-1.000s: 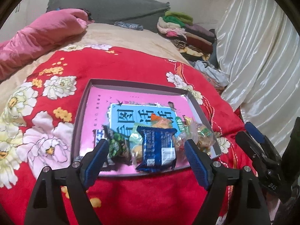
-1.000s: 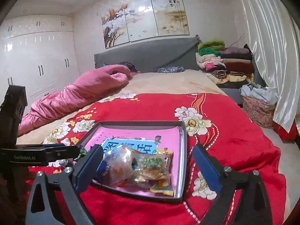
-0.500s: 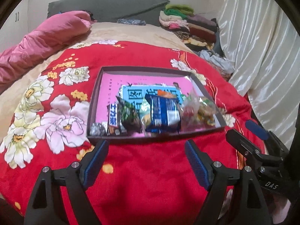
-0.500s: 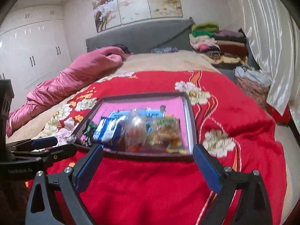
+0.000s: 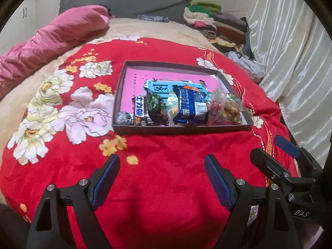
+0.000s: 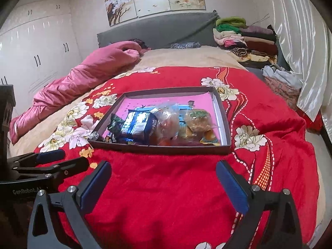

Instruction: Organize snacks

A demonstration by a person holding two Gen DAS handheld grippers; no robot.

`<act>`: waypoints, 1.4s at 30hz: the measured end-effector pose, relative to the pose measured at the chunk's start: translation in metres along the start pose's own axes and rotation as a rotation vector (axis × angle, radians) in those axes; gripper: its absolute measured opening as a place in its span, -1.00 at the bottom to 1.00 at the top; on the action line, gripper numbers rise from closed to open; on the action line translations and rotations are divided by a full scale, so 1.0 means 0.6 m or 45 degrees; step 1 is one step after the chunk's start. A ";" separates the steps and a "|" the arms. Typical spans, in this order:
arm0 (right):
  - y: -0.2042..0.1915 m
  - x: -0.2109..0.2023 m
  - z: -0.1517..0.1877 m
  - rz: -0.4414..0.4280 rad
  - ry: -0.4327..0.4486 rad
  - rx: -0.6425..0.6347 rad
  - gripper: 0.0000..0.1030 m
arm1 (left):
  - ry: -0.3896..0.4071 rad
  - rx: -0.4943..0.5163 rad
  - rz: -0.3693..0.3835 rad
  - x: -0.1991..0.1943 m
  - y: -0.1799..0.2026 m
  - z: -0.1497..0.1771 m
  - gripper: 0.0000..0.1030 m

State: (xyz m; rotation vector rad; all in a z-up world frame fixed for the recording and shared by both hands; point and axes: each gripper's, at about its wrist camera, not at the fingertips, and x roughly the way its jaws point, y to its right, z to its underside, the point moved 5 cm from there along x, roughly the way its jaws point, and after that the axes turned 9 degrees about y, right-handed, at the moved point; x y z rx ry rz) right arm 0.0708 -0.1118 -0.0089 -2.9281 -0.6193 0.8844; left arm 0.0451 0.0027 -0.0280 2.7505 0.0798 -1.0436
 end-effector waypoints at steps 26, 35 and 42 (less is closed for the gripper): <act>-0.002 -0.025 0.012 0.035 -0.028 -0.020 0.98 | -0.030 -0.005 -0.009 -0.034 -0.010 0.011 0.64; 0.000 -0.027 0.012 0.045 -0.029 -0.026 0.98 | -0.046 -0.014 -0.013 -0.035 -0.016 0.015 0.64; 0.007 -0.023 0.015 0.061 -0.042 -0.017 0.98 | -0.052 -0.008 -0.003 -0.044 -0.016 0.015 0.64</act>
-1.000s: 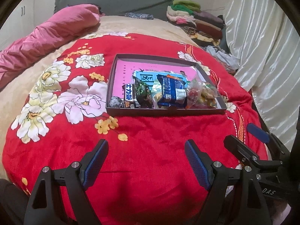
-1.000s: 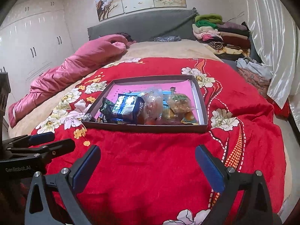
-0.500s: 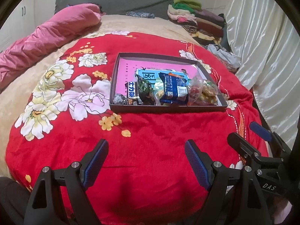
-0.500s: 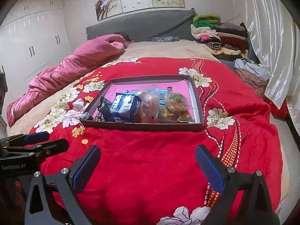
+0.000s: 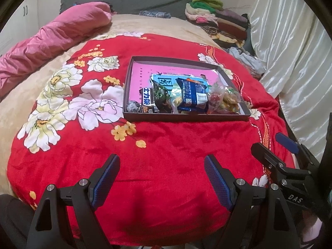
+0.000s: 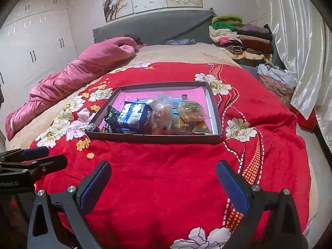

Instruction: Organize snacks

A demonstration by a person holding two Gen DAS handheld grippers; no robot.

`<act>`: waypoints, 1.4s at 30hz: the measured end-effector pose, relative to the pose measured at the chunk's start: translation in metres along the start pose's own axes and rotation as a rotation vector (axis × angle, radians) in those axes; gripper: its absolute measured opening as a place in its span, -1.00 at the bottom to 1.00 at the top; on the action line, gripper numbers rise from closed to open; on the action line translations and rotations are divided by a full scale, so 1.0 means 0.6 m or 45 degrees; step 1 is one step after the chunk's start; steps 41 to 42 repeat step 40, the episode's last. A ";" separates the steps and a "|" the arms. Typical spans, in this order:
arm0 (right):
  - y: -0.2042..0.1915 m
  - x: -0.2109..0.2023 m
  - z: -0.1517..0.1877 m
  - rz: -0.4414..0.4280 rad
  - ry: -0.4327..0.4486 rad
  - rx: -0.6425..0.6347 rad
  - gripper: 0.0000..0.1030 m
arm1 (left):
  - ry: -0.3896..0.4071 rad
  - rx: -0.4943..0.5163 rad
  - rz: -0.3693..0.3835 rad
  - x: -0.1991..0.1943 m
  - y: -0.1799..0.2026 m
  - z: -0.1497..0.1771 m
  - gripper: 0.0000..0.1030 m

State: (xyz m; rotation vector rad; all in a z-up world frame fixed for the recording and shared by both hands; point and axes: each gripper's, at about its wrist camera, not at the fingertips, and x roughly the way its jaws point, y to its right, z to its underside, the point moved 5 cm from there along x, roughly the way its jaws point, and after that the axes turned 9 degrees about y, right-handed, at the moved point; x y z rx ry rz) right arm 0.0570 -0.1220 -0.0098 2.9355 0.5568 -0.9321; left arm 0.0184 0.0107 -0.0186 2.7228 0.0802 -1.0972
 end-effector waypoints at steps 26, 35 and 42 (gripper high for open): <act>0.001 0.008 0.004 0.016 -0.015 -0.014 0.98 | 0.000 -0.013 -0.045 0.000 -0.015 -0.008 0.64; 0.010 0.012 0.000 0.024 0.001 -0.024 0.98 | 0.031 -0.061 -0.011 0.013 -0.036 -0.021 0.64; 0.051 0.034 -0.013 0.038 0.022 0.032 0.98 | 0.125 -0.031 -0.065 0.030 -0.077 -0.064 0.64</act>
